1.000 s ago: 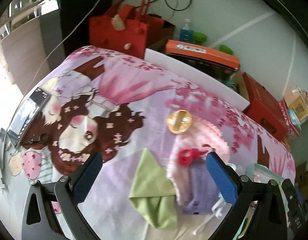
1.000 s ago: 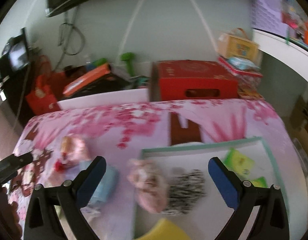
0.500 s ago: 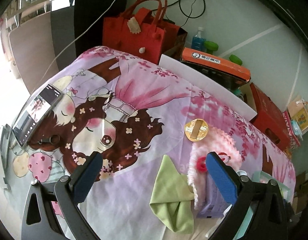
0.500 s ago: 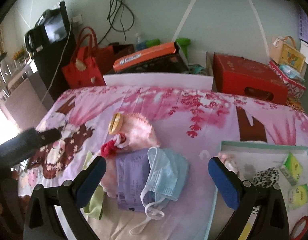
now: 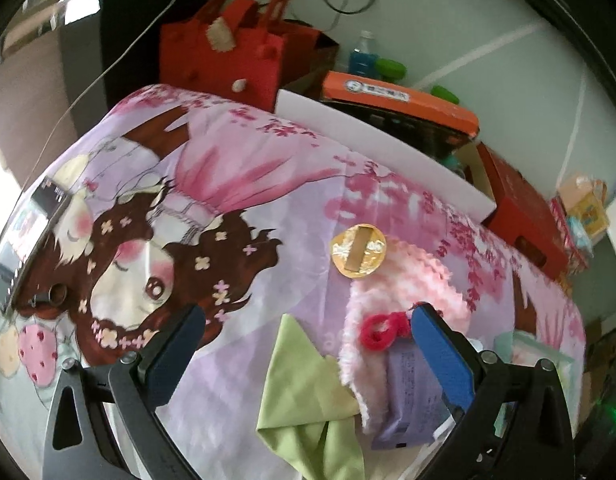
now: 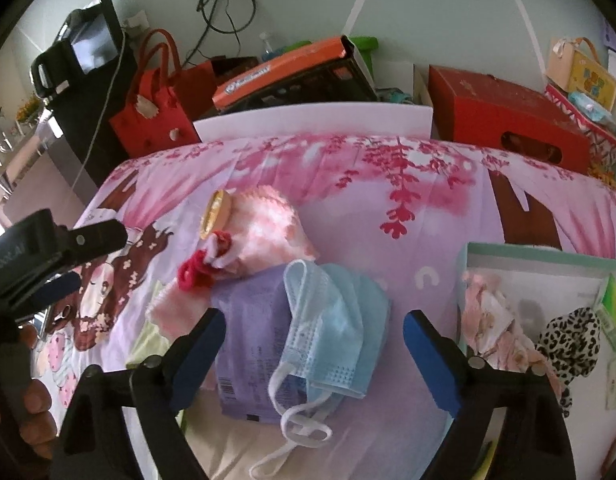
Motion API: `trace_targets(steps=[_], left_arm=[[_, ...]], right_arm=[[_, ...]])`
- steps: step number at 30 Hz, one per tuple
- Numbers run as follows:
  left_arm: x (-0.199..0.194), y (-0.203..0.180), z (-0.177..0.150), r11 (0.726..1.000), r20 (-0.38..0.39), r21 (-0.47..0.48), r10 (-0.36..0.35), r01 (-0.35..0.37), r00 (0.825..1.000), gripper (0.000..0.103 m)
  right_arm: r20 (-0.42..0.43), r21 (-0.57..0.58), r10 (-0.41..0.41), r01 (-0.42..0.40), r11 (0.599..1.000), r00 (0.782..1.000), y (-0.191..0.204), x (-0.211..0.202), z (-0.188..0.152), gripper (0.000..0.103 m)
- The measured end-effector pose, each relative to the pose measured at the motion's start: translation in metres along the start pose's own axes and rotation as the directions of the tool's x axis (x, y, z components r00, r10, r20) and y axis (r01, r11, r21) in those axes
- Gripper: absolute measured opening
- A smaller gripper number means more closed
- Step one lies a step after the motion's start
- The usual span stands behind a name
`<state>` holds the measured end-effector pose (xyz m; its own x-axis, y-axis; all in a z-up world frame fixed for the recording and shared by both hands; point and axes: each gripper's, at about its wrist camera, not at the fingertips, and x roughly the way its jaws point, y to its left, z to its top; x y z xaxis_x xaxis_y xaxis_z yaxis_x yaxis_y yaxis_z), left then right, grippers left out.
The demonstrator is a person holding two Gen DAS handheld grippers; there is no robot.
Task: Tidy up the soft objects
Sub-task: 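Grasp the red-tied pink cloth with the left gripper while the right grasps the blue face mask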
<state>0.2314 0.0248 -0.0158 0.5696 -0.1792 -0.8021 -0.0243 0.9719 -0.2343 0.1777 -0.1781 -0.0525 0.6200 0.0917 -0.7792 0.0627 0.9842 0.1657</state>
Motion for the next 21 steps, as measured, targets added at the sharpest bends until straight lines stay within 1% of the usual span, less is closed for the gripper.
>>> trace_targets(steps=[2, 7, 11, 17, 20, 21], left_arm=[[0.004, -0.009, -0.001, 0.999, -0.001, 0.044, 0.014, -0.014, 1.0, 0.102], [0.011, -0.027, -0.004, 0.993, -0.007, 0.119, -0.015, 0.016, 1.0, 0.102], [0.022, -0.043, -0.009, 0.981, -0.03, 0.194, 0.028, -0.021, 0.999, 0.102], [0.03, -0.058, -0.016, 0.968, -0.041, 0.25, 0.027, -0.016, 0.999, 0.102], [0.031, -0.062, -0.018, 0.962, -0.016, 0.27, 0.036, -0.03, 0.999, 0.1], [0.031, -0.063, -0.018, 0.961, -0.009, 0.275, 0.035, -0.031, 0.999, 0.096]], right_arm=[[-0.01, 0.003, -0.01, 0.01, 1.0, 1.0, -0.002, 0.003, -0.001, 0.088], [-0.034, 0.005, -0.031, 0.031, 0.999, 0.999, -0.006, 0.01, -0.004, 0.084], [-0.048, 0.008, -0.045, 0.045, 0.999, 0.998, -0.009, 0.013, -0.006, 0.084], [-0.06, 0.016, -0.046, 0.047, 0.999, 0.997, -0.012, 0.015, -0.007, 0.081], [-0.067, 0.013, -0.043, 0.044, 0.999, 0.997, -0.012, 0.016, -0.008, 0.073], [-0.071, 0.013, -0.043, 0.044, 0.999, 0.997, -0.013, 0.017, -0.008, 0.071]])
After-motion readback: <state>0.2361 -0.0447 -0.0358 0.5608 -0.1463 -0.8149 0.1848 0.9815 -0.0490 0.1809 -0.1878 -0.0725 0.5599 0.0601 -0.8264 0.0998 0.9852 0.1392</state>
